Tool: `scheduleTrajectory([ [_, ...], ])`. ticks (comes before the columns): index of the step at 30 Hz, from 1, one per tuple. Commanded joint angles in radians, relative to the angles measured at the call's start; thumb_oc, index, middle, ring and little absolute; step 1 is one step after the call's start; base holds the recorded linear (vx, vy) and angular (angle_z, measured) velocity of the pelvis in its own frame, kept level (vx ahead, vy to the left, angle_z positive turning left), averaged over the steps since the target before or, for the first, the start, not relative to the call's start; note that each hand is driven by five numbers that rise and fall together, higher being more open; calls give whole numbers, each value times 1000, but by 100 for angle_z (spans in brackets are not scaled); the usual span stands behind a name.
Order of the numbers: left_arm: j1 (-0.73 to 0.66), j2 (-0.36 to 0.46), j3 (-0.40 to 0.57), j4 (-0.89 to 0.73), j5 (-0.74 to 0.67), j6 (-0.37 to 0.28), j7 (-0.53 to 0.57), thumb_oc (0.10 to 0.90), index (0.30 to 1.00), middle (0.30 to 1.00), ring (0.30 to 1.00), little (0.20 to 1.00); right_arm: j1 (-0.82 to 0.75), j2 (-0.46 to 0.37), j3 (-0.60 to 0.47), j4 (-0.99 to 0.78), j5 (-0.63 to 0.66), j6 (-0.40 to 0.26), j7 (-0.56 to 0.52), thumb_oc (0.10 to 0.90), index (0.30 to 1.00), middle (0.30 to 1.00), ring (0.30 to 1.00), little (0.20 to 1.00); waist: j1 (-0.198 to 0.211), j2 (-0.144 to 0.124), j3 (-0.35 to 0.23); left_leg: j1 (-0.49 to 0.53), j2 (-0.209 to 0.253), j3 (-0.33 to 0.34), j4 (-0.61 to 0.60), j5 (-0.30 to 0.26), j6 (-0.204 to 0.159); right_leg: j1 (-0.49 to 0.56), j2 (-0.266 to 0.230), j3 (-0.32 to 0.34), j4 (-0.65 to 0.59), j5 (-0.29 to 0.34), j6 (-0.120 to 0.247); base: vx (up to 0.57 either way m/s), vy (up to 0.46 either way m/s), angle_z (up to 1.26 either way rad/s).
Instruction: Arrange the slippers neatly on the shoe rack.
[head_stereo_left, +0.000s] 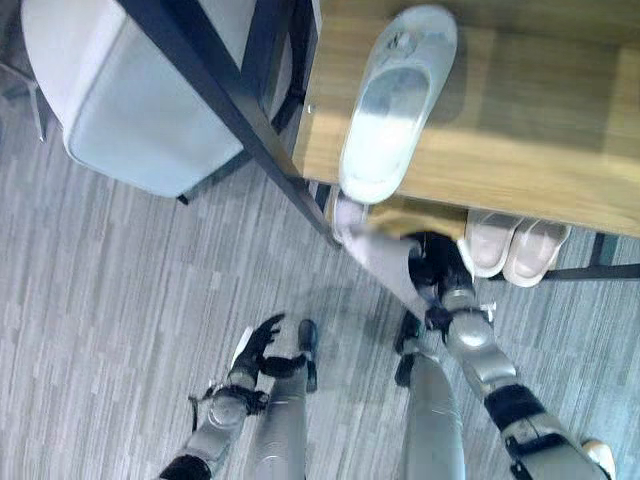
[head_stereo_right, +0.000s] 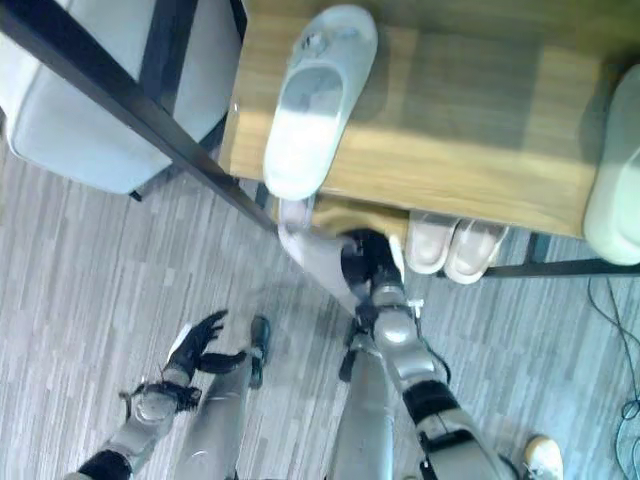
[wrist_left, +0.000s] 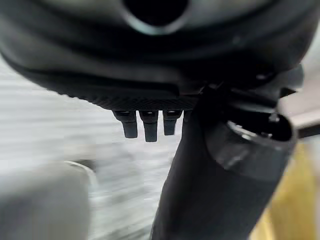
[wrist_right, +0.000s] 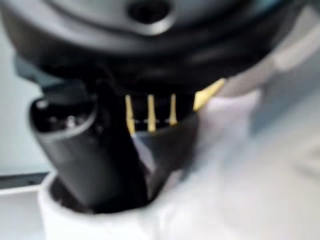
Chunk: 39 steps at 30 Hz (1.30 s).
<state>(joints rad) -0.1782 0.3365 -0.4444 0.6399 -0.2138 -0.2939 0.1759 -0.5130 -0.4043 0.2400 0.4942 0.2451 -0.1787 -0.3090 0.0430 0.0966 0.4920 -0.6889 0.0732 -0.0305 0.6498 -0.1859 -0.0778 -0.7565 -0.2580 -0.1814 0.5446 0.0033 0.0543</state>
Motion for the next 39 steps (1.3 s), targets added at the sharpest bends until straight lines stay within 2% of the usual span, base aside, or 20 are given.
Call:
scheduleTrajectory([
  [1, 68, 33, -2, -54, 25, -63, 76, 800, 900, 900, 900, 900, -8, -28, -4, -150, -59, -111, -90, 400, 300, 300, 300, 300, -1, -18, -103, -58, 40, 26, 94, -67, -1, -16, -23, 76, 197, -240, 76, 51, -77, 5],
  [2, 64, 41, -3, -73, 22, -68, 90, 800, 900, 900, 900, 900, -40, -38, -7, -150, -62, -110, -109, 400, 300, 300, 300, 300, 1, -17, -96, -75, 49, 22, 155, -120, -1, -36, -21, 83, 259, -291, 79, 82, -38, 3],
  [4, 52, 73, 12, -140, -10, -90, 121, 800, 900, 900, 900, 900, -157, -75, -18, -124, -67, -109, -172, 400, 300, 300, 300, 300, 9, -12, -84, -187, 57, 16, 321, -190, -2, -150, -17, 101, 415, -365, 70, 38, -17, -4],
  [5, 51, 73, 13, -140, -11, -89, 120, 800, 900, 900, 900, 900, -161, -76, -17, -121, -67, -110, -172, 400, 300, 300, 300, 300, 10, -12, -87, -196, 58, 16, 330, -195, -2, -160, -17, 103, 424, -370, 70, 0, 0, 0],
  [7, 50, 100, 43, -223, -11, -109, 179, 800, 900, 900, 900, 900, -228, -97, -39, -143, -125, -98, -241, 400, 300, 300, 300, 300, 22, -10, -84, -311, 68, -5, 512, -278, 12, -274, -25, 131, 595, -454, 50, 0, 0, 0],
  [11, 56, 104, 111, -333, -70, -144, 270, 800, 900, 900, 900, 900, -296, -146, -59, -169, -173, -83, -315, 400, 300, 300, 300, 300, 33, -7, -92, -470, 67, -42, 770, -376, 22, -435, -25, 165, 838, -553, 33, 43, -23, 1],
  [13, 60, 101, 125, -358, -83, -147, 285, 800, 900, 900, 900, 900, -309, -157, -57, -186, -174, -77, -322, 400, 300, 300, 300, 300, 34, -9, -92, -493, 66, -47, 821, -396, 25, -461, -22, 173, 884, -574, 29, 46, -14, -2],
  [14, 61, 101, 144, -384, -80, -149, 312, 800, 900, 900, 900, 900, -315, -164, -58, -206, -187, -74, -327, 400, 300, 300, 300, 300, 33, -11, -94, -535, 64, -56, 896, -425, 27, -505, -22, 182, 960, -599, 28, 104, -19, 2],
  [15, 44, 97, 183, -413, -72, -160, 370, 800, 900, 900, 900, 900, -313, -180, -63, -247, -218, -67, -335, 400, 300, 300, 300, 300, 31, -14, -88, -585, 65, -68, 1026, -467, 26, -561, -25, 192, 1083, -643, 28, 129, -15, -2],
  [17, 30, 95, 212, -449, -62, -165, 414, 800, 900, 900, 900, 900, -302, -181, -64, -301, -230, -65, -331, 400, 300, 300, 300, 300, 25, -12, -76, -628, 64, -83, 1143, -505, 30, -607, -29, 209, 1204, -685, 25, 123, -8, 0],
  [18, 31, 95, 212, -452, -59, -164, 417, 800, 900, 900, 900, 900, -301, -180, -65, -303, -230, -63, -331, 400, 300, 300, 300, 300, 24, -12, -77, -637, 63, -85, 1156, -513, 29, -616, -30, 211, 1217, -693, 26, 136, -8, -5],
  [20, 2, 96, 265, -493, -53, -186, 496, 800, 900, 900, 900, 900, -316, -180, -60, -314, -244, -55, -334, 400, 300, 300, 300, 300, 24, -12, -65, -676, 63, -113, 1293, -556, 23, -661, -42, 235, 1363, -738, 31, 137, -5, -3],
  [22, -4, 97, 286, -506, -44, -190, 523, 800, 900, 900, 900, 900, -325, -177, -57, -316, -251, -49, -335, 400, 300, 300, 300, 300, 20, -13, -62, -695, 57, -126, 1346, -574, 19, -686, -41, 258, 1423, -754, 40, 102, 16, 22],
  [23, -26, 105, 338, -526, -55, -206, 561, 800, 900, 900, 900, 900, -329, -157, -52, -323, -269, -31, -339, 400, 300, 300, 300, 300, 22, -13, -59, -708, 53, -147, 1417, -596, 12, -699, -39, 286, 1492, -770, 44, 80, 23, 5],
  [25, -32, 110, 363, -536, -59, -211, 575, 800, 900, 900, 900, 900, -326, -145, -54, -329, -267, -24, -341, 400, 300, 300, 300, 300, 17, -16, -55, -722, 50, -154, 1458, -608, 10, -716, -39, 304, 1535, -781, 47, 69, 25, 5],
  [27, -66, 138, 424, -520, -54, -212, 610, 800, 900, 900, 900, 900, -326, -122, -57, -317, -217, -35, -323, 400, 300, 300, 300, 300, 13, -17, -36, -746, 44, -180, 1547, -623, 7, -740, -34, 347, 1623, -792, 49, 47, 33, 21],
  [30, -101, 143, 441, -500, -106, -228, 602, 800, 900, 900, 900, 900, -362, -135, -50, -296, -192, -44, -321, 400, 300, 300, 300, 300, 9, -22, -21, -768, 39, -187, 1594, -632, 5, -761, -34, 375, 1674, -795, 49, 9, 25, 8],
  [34, -186, 163, 411, -486, -163, -238, 573, 800, 900, 900, 900, 900, -476, -145, -23, -228, -57, -89, -331, 400, 300, 300, 300, 300, 7, -40, 13, -816, 22, -203, 1673, -635, 3, -798, -35, 407, 1754, -787, 44, -33, 29, 18],
  [39, -202, 154, 344, -545, -144, -233, 554, 800, 900, 900, 900, 900, -609, -165, 30, -83, -18, -75, -343, 400, 300, 300, 300, 300, 32, -55, 28, -845, 15, -220, 1701, -637, 8, -812, -38, 402, 1772, -784, 46, -23, 13, 7],
])
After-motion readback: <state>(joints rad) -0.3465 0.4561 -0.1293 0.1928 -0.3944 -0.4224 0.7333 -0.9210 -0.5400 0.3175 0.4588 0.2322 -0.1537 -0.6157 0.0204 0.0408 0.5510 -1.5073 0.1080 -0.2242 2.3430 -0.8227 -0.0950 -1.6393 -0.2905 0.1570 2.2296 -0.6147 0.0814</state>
